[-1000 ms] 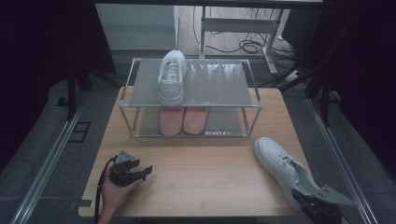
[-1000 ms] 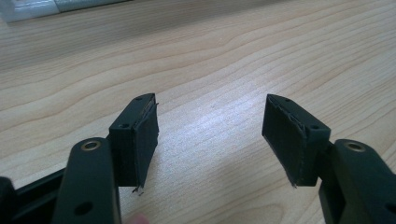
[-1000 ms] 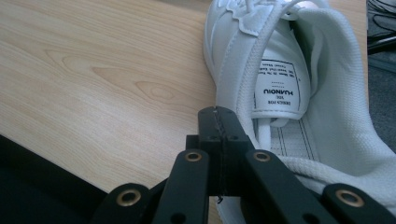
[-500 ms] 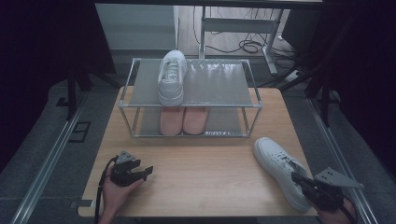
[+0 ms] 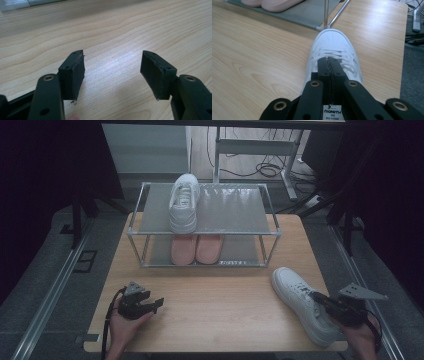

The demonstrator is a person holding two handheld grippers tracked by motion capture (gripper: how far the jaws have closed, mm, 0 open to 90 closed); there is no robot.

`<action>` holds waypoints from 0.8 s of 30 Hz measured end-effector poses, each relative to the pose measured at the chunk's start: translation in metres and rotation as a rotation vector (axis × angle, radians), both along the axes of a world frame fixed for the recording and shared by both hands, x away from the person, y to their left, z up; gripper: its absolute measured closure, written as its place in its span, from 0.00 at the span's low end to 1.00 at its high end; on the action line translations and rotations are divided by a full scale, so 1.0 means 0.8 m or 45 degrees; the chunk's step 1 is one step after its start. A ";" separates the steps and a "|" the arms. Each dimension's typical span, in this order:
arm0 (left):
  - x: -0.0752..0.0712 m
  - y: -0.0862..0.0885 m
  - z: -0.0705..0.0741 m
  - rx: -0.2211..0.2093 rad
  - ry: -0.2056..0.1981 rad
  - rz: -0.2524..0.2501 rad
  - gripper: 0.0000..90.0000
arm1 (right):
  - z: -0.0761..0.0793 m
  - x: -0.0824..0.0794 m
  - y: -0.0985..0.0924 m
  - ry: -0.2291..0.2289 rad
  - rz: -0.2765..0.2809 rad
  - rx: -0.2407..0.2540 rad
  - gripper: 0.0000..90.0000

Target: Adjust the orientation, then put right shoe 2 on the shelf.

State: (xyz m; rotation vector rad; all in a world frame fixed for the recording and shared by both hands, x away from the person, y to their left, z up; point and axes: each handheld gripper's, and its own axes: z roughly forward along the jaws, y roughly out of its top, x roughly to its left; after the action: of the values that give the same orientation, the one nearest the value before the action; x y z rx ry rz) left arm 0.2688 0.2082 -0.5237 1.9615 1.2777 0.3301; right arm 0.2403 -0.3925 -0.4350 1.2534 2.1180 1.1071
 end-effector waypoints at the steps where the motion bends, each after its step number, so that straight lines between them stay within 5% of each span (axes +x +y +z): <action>1: 0.000 0.000 0.000 0.000 -0.001 0.000 0.41 | 0.000 0.000 -0.002 -0.002 -0.001 0.000 0.98; 11: -0.001 0.002 0.001 -0.004 -0.003 0.007 0.40 | 0.005 -0.002 -0.020 -0.001 -0.037 -0.031 0.88; 17: 0.001 0.000 0.000 -0.002 -0.001 0.002 0.40 | -0.004 0.003 -0.029 0.061 -0.049 -0.050 0.66; 24: 0.000 0.001 0.001 -0.010 -0.004 0.009 0.40 | -0.016 0.009 -0.034 0.115 -0.062 -0.095 0.59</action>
State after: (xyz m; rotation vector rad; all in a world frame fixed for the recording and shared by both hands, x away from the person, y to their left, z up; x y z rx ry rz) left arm 0.2689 0.2090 -0.5232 1.9496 1.2828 0.3311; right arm 0.2478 -0.4197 -0.4481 1.3363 2.1612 0.9590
